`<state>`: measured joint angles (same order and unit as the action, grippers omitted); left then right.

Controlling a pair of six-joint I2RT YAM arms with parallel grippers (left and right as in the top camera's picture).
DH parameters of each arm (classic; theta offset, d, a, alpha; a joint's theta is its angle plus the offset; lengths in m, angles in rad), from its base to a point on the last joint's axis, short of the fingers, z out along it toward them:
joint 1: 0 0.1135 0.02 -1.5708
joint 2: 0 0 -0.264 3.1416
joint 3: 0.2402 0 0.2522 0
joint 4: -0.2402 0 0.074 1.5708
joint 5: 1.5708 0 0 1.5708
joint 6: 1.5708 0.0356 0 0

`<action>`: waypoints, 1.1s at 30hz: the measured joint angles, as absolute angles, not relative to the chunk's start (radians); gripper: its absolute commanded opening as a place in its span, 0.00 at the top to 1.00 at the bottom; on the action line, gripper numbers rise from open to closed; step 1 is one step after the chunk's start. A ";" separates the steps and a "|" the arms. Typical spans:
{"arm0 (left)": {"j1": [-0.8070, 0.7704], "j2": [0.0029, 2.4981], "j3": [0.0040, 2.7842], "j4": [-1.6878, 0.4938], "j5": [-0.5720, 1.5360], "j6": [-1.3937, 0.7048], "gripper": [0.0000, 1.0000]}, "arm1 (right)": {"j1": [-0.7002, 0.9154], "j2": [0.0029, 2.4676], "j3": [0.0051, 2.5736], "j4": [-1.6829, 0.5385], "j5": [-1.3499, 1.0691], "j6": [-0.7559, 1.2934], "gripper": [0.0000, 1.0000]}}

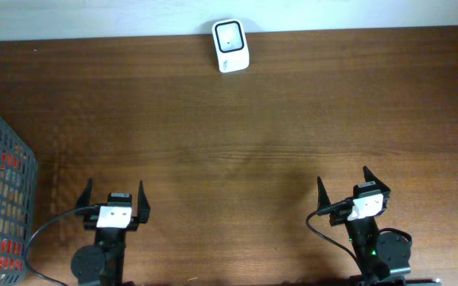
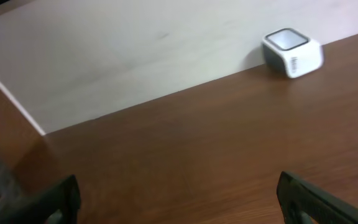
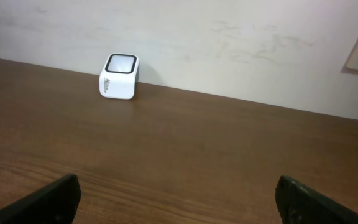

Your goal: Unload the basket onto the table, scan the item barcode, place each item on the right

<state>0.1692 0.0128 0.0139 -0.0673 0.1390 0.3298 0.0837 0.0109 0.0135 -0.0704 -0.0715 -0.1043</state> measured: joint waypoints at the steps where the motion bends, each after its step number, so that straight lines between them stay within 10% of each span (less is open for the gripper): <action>1: 0.169 0.013 0.014 -0.068 0.126 0.330 0.01 | 0.084 0.011 0.014 -0.070 -0.072 -0.104 0.01; 17: 0.169 0.013 0.065 -0.030 0.277 0.138 0.01 | 0.084 0.011 0.014 -0.071 -0.072 -0.104 0.01; 33: 0.169 0.384 0.803 -0.433 0.437 0.088 0.01 | 0.084 0.012 0.014 -0.071 -0.068 -0.104 0.01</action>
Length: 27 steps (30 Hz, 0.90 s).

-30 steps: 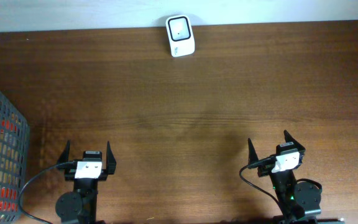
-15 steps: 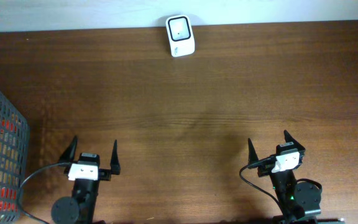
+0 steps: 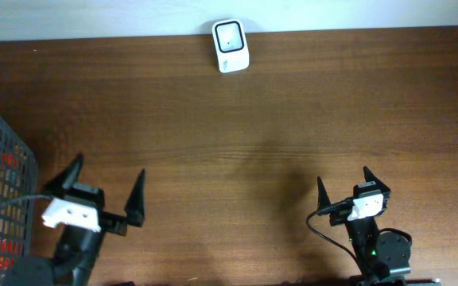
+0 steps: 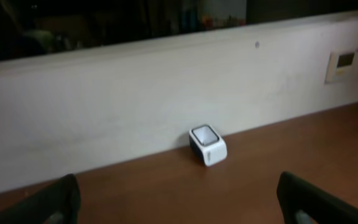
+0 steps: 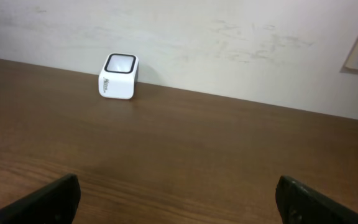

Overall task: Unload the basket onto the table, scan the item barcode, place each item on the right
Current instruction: 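Reach the left gripper into the grey basket and grasp the white tube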

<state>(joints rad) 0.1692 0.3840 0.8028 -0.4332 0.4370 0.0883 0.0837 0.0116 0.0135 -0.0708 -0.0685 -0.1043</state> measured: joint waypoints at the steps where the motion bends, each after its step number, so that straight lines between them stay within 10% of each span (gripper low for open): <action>1: 0.169 0.434 0.864 -0.471 0.440 0.088 0.01 | 0.084 0.011 0.014 -0.071 -0.068 -0.104 0.01; 14: 0.169 1.097 1.670 -1.162 0.442 0.233 0.01 | 0.084 0.011 0.014 -0.071 -0.068 -0.104 0.01; 27: 0.305 1.193 1.837 -1.243 0.096 0.060 0.00 | 0.084 0.011 0.014 -0.071 -0.068 -0.104 0.01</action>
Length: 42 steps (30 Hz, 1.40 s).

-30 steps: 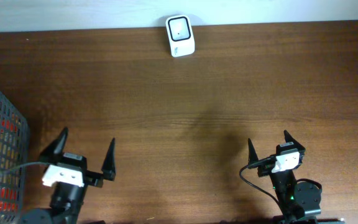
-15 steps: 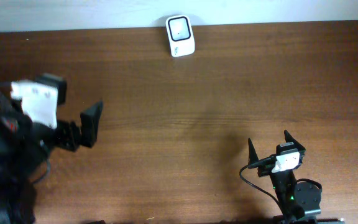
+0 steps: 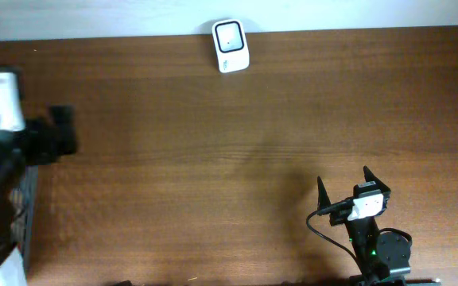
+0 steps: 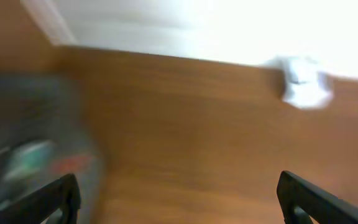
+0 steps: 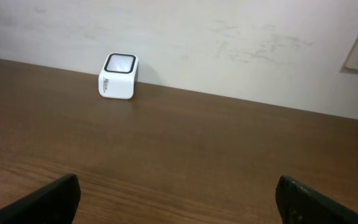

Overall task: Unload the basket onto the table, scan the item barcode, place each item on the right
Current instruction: 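Reach the left gripper into the grey basket and grasp the white tube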

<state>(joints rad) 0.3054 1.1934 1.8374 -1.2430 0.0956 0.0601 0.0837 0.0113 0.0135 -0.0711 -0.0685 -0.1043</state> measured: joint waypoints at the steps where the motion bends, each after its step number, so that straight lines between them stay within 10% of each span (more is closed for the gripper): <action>1: 0.340 1.190 1.852 -1.238 0.035 0.022 0.00 | 0.084 0.011 0.014 -0.071 -0.068 -0.105 0.01; 14: 0.757 1.367 1.869 -1.187 -0.356 -0.173 0.08 | 0.084 0.011 0.014 -0.071 -0.068 -0.105 0.01; 30: 1.044 1.586 1.562 -1.003 -0.079 0.322 0.01 | 0.084 0.011 0.014 -0.071 -0.068 -0.105 0.01; 35: 1.087 1.660 1.536 -0.984 -0.078 0.371 0.30 | 0.084 0.011 0.014 -0.071 -0.068 -0.105 0.01; 42: 1.102 1.737 1.535 -0.978 -0.062 0.409 0.21 | 0.084 0.011 0.014 -0.071 -0.068 -0.104 0.01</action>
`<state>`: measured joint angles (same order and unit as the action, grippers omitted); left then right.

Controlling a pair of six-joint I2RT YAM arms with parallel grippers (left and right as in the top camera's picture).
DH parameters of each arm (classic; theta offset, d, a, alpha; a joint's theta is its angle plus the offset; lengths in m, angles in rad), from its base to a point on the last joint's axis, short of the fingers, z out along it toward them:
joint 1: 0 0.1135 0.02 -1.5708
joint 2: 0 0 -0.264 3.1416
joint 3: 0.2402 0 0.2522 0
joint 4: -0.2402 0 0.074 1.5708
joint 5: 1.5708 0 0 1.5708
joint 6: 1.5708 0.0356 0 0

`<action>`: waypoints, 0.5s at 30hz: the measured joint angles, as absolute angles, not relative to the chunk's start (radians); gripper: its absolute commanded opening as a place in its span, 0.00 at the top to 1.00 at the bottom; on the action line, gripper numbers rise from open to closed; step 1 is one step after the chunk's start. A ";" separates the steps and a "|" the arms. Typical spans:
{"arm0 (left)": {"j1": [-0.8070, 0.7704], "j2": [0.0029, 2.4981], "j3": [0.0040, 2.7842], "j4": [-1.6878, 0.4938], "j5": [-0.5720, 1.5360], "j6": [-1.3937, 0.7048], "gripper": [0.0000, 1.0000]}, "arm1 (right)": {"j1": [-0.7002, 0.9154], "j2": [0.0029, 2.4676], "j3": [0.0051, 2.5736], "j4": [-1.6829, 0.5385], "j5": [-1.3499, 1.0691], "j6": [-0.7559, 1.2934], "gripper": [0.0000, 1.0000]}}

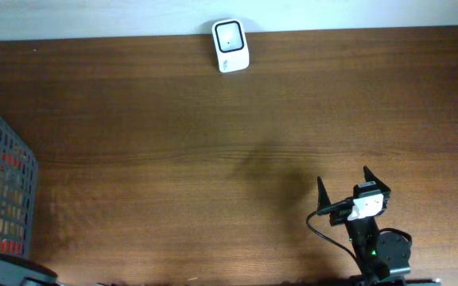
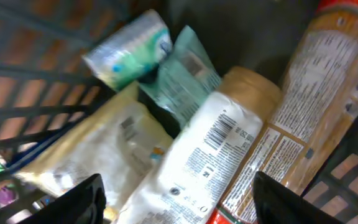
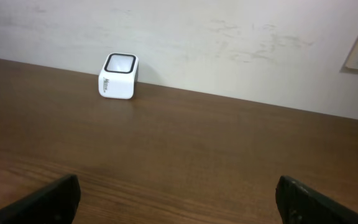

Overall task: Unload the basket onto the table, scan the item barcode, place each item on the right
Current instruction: 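Reach the left gripper into the grey basket and grasp the white tube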

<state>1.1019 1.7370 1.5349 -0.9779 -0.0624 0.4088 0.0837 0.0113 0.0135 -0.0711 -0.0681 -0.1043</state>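
The white barcode scanner (image 1: 230,45) stands at the table's far edge, also seen in the right wrist view (image 3: 119,76). My left gripper (image 2: 179,205) is open, looking down into the grey wire basket. Right below it lies a white pouch with a printed barcode (image 2: 210,162) and a tan cap. Around the pouch lie a green packet (image 2: 182,68), a white and green roll (image 2: 129,43), a pale packet (image 2: 98,149) and a long tan package (image 2: 322,93). My right gripper (image 1: 355,184) rests open near the table's front edge, nothing between its fingers.
The basket stands at the table's left edge, its wire walls (image 2: 36,93) close around my left gripper. Brown tabletop (image 1: 237,159) lies between basket, scanner and right arm. A white wall (image 3: 229,43) runs behind the scanner.
My left arm has gone from high over the table's left edge to a spot over the basket, its camera now looking down at the items inside. The right arm has not moved.
Both grippers stood open at the table's front edge. Then my left arm was turned leftward toward the basket, then was high at the left edge beside it. Now it is open over the basket's contents. The right arm and scanner stayed put.
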 measured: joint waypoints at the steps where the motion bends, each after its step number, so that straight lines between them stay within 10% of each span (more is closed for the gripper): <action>1: 1.102 1.758 1.535 -0.981 -0.059 0.415 0.21 | 0.084 0.011 0.014 -0.071 -0.068 -0.104 0.01; 15: 1.102 1.830 1.500 -0.985 -0.035 0.511 0.30 | 0.084 0.011 0.014 -0.071 -0.068 -0.104 0.01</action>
<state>1.1019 1.8301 1.4998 -0.9848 -0.0345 0.5106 0.0837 0.0113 0.0135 -0.0711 -0.0681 -0.1043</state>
